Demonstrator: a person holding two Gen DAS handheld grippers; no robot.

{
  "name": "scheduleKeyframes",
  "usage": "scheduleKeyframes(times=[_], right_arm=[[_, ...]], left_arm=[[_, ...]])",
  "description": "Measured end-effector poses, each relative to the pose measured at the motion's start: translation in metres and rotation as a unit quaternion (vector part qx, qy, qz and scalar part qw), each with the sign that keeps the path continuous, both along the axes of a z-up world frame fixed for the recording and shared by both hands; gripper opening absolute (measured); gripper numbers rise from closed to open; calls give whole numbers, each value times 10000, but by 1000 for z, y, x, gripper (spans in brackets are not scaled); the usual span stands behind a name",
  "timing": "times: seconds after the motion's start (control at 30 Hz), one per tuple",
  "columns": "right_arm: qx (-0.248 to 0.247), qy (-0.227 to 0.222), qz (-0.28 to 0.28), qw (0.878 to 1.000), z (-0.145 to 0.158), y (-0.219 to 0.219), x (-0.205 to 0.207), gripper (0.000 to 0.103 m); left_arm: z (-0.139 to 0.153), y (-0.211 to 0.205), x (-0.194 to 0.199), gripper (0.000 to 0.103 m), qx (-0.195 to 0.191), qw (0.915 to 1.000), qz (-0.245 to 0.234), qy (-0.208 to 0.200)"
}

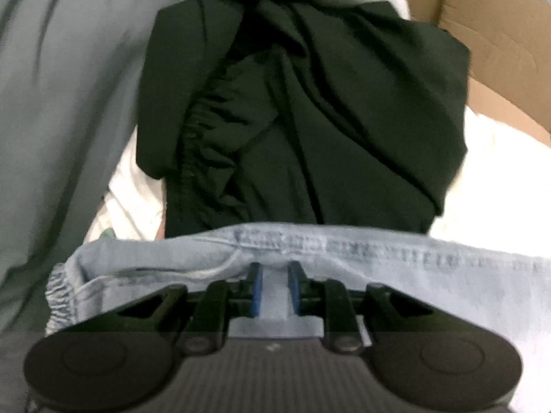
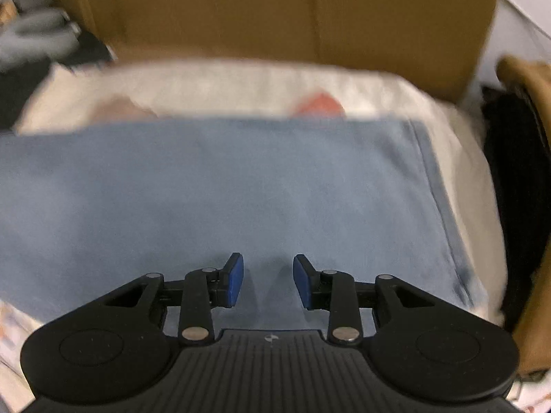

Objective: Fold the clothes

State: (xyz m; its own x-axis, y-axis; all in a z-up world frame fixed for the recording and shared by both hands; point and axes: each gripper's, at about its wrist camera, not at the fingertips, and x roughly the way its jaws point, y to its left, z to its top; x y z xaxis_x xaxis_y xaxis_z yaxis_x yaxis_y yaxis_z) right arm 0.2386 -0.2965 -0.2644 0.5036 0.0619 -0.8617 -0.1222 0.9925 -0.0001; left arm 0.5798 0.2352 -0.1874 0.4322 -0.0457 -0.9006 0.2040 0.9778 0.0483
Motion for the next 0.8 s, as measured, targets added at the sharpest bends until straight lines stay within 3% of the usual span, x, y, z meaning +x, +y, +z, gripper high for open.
scheduleKeyframes(times=[0.17, 0.3, 0.43, 0.6, 0.7, 0.8], right_arm=[[-47, 22, -235, 9997, -5, -27, -25, 40], [-250, 49, -243, 9994, 8, -27, -26, 40], [-136, -206, -253, 9994, 25, -28, -26, 40], [116, -344, -274, 9990, 31, -21, -11, 40], [233, -379, -241, 9987, 24, -13, 3, 40], [392, -248, -429, 9980, 12, -10, 24, 40]], left_arm=[[0, 4, 8, 20, -59, 9998, -156, 60], [21, 8, 4, 18, -170, 9997, 168, 2], [46, 14, 0, 18, -239, 9993, 119, -246], [55, 23, -1, 18, -240, 9992, 237, -197], [63, 18, -13, 18, -224, 9997, 64, -120], [51, 9, -25, 18, -400, 9992, 84, 25]])
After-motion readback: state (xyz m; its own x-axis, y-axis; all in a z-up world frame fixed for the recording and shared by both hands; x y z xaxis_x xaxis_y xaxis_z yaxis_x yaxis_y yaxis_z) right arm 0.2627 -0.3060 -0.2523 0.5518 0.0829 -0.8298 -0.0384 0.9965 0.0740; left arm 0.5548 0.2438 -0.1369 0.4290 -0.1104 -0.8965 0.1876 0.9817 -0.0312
